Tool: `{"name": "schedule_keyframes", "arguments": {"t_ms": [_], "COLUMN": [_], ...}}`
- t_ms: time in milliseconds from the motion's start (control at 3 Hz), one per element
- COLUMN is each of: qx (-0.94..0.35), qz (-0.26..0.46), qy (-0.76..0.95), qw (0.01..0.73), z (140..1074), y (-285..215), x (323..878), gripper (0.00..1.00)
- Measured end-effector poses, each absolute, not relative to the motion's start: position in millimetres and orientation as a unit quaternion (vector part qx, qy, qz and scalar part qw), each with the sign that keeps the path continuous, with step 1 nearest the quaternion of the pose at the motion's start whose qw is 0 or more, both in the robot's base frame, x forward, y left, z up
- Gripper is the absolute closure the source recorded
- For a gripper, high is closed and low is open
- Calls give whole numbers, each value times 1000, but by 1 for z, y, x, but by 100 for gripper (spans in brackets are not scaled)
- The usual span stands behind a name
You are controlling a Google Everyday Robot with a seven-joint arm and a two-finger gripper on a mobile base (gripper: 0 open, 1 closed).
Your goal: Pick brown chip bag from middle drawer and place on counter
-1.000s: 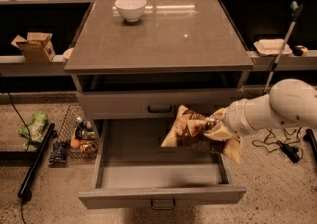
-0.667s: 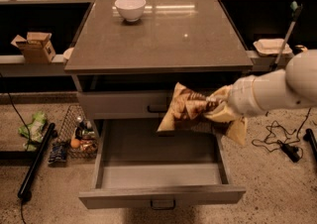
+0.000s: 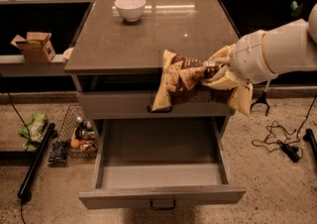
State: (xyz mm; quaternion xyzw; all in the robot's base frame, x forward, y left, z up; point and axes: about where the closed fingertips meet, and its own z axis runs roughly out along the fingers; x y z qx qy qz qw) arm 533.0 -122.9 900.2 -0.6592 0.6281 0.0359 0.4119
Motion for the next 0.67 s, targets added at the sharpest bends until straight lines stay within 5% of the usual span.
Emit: {"name": "schedule_keyframes", "arguments": {"t_ms": [667], "qx": [-659], "qz": [40], "qy": [628], "qw": [412], "z": [898], "y": [-121], "x": [551], "gripper": [100]}}
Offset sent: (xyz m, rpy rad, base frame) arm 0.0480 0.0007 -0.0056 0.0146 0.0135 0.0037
